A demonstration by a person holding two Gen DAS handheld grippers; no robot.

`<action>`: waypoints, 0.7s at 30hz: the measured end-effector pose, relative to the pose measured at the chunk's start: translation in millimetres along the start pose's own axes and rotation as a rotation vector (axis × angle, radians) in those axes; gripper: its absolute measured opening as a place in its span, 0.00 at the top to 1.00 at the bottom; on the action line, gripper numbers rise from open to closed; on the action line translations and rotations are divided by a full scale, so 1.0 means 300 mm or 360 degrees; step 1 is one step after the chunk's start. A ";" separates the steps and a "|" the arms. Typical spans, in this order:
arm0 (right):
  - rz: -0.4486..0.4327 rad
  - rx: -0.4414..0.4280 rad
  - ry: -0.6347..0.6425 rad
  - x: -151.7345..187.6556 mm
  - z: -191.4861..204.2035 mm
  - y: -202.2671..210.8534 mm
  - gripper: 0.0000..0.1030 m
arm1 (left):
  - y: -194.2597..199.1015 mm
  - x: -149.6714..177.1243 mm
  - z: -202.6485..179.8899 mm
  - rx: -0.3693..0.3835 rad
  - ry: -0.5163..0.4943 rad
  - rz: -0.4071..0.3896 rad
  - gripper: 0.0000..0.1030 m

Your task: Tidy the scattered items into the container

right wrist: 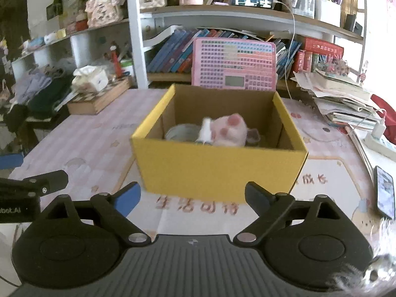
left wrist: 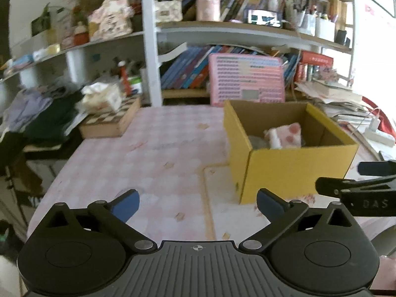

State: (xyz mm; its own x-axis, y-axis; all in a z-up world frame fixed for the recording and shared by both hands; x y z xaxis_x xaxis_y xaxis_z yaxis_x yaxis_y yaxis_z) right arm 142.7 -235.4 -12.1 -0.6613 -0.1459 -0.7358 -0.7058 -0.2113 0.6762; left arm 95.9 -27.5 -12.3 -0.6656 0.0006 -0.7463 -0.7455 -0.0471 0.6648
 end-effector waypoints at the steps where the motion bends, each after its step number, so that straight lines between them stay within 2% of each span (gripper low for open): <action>1: 0.0010 0.0001 0.0003 0.013 0.011 0.006 0.11 | 0.005 0.014 0.010 -0.0009 0.0005 0.0021 0.01; 7: 0.0044 0.0025 0.0010 0.084 0.066 0.050 0.04 | 0.041 0.090 0.046 -0.0007 0.0036 0.0107 0.00; 21: 0.0080 0.0036 -0.0011 0.148 0.119 0.102 0.02 | 0.101 0.146 0.080 0.0026 0.0047 0.0102 0.00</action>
State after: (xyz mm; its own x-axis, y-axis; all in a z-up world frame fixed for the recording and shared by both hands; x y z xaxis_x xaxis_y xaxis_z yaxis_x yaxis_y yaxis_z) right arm 82.6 -213.9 -22.9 -0.6977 -0.1489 -0.7007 -0.6771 -0.1823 0.7129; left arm 43.4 -5.1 -24.2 -0.7110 -0.0314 -0.7025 -0.7018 -0.0300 0.7117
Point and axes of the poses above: each gripper's, at about its wrist camera, not at the fingertips, and y roughly against the way its jaws point, z to its left, x to its underside, the point moved 3 cm from there along -y, roughly the way its jaws point, and after that the axes turned 6 degrees about z, right-handed, at the moved point
